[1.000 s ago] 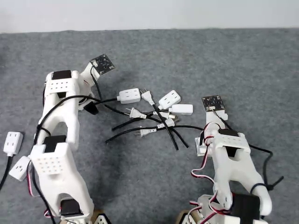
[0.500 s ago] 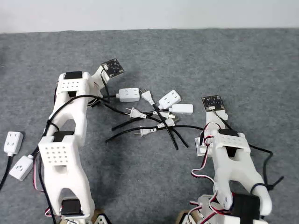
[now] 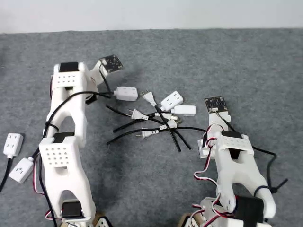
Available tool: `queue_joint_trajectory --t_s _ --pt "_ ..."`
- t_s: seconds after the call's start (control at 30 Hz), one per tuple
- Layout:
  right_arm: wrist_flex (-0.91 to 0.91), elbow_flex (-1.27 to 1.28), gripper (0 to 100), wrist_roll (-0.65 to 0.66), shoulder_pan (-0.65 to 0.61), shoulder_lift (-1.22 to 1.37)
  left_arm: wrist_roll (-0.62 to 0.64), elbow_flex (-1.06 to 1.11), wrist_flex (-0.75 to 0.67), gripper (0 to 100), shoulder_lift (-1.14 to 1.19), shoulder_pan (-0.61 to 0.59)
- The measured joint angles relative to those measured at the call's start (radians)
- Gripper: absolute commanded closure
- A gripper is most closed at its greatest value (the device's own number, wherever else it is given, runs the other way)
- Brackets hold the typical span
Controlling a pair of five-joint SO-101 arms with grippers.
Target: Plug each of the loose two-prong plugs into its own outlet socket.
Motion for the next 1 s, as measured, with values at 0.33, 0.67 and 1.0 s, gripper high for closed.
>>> queue_joint_trajectory --t_s 0.33,0.67,1.0 --pt "0.0 0.0 66.0 0.0 0.0 0.0 -0.064 -0.187 0.245 99 -0.015 -0.133" --pt "0.0 0.0 66.0 0.0 0.0 0.0 -0.29 0.147 0.245 99 -0.341 -0.273" --pt "0.0 0.0 66.0 0.0 0.0 0.0 -0.542 0.436 0.245 99 -0.555 -0.47"
